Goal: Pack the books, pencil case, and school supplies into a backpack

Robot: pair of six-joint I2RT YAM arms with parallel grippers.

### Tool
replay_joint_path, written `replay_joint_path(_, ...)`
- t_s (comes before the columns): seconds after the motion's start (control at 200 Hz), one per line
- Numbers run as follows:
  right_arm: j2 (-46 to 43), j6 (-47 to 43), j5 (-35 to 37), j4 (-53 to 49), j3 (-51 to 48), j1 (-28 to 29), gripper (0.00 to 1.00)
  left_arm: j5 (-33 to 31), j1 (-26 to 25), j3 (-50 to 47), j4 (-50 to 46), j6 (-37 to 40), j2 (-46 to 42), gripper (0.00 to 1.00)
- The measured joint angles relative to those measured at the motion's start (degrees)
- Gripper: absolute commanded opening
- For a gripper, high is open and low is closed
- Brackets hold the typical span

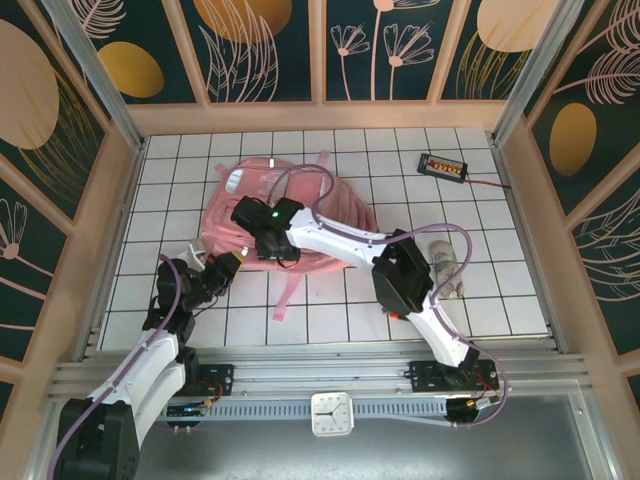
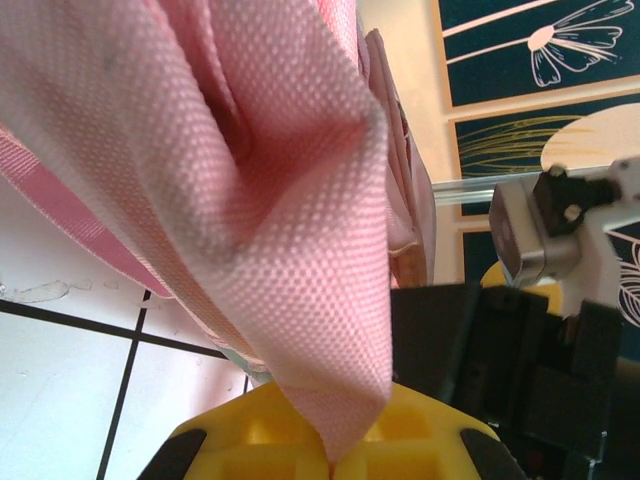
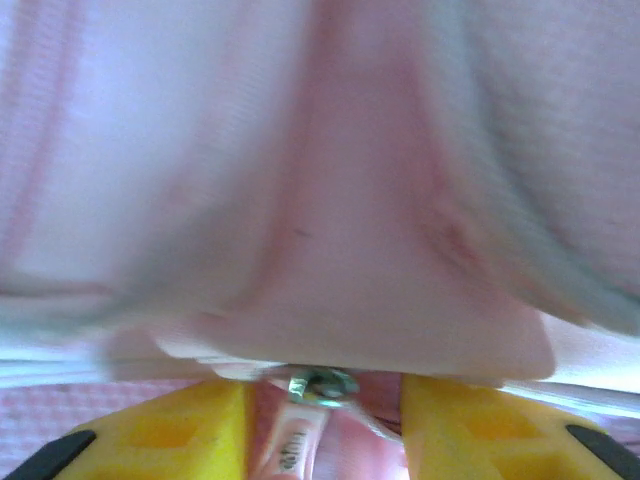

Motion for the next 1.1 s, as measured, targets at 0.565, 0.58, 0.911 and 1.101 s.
replay_joint_path(0.565, -4.2, -0.1, -2.0, 3.4, -5.9, -1.7, 0.40, 0.6, -0.1, 0.0, 0.0, 0.0, -1.1, 0.00)
replay_joint_path(0.58, -4.1, -0.1, -2.0, 3.3, -5.7, -1.7, 0.39, 0.6, -0.1, 0.0, 0.0, 0.0, -1.2, 0.00)
replay_joint_path(0.911, -3.4, -1.6, -3.3, 3.5, -5.2, -1.8, 0.13, 0.2, -0.1, 0.0, -1.1, 0.0, -3.0, 0.00)
replay_joint_path(1.101, -3.4, -1.9, -3.3, 3.2, -4.9, -1.8, 0.07, -0.1, -0.1, 0.0, -1.6, 0.0, -3.3, 0.00)
